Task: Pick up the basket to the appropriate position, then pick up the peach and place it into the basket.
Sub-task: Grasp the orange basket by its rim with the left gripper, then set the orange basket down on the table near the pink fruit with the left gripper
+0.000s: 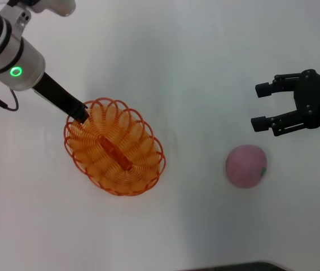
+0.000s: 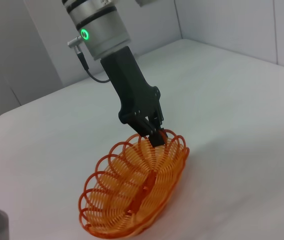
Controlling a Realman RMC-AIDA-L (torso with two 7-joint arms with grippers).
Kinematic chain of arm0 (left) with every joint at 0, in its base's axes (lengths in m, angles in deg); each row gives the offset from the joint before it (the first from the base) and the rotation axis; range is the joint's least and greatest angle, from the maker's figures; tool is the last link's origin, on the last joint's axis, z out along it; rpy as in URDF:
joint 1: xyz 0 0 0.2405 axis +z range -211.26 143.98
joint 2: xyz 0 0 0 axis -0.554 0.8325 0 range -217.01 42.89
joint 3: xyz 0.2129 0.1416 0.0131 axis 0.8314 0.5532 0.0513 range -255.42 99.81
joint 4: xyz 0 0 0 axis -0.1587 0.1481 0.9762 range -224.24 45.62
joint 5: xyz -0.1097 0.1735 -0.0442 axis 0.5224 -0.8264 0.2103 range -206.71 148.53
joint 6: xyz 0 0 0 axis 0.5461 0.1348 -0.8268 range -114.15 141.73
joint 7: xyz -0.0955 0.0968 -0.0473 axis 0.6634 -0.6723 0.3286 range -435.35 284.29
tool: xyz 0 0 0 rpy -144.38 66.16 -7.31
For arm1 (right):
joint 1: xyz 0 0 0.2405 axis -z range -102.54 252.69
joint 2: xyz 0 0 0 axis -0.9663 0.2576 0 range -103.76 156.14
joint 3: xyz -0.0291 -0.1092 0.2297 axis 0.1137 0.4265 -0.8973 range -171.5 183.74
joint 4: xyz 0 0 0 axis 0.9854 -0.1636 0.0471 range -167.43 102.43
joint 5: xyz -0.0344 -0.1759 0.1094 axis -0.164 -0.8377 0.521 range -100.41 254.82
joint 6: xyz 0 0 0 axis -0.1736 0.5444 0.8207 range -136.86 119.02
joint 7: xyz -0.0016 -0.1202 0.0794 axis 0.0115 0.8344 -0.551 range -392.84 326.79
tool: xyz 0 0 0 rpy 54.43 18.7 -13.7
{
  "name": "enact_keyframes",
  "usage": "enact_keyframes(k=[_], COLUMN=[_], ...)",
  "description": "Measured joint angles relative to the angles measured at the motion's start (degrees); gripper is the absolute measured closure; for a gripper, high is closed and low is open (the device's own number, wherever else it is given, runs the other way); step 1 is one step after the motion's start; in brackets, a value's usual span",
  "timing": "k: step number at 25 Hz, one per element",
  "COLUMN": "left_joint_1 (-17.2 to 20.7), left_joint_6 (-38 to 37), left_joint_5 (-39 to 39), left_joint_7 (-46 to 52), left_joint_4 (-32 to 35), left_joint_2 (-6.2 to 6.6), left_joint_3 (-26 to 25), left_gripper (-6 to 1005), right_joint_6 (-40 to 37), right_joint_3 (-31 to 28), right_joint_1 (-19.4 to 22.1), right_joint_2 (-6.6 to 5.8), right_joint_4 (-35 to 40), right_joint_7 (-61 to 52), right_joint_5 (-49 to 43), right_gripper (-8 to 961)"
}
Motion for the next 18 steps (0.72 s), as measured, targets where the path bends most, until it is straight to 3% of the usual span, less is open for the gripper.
enact_keyframes(k=[18], left_joint_1=[-1.12], left_joint_6=[-11.67], left_joint_5=[0.89], left_joint_7=[6.11], left_joint_4=[15.51], left_joint_2=[0.02], left_joint_3=[-6.4], left_gripper=[944], right_joint_6=[1.9], right_joint_3=[-0.1], right_joint_1=[-1.17], right_joint_2=[-0.67], right_joint_4=[0.34], right_joint_7=[0.91], right_joint_5=[0.0], right_gripper=[47])
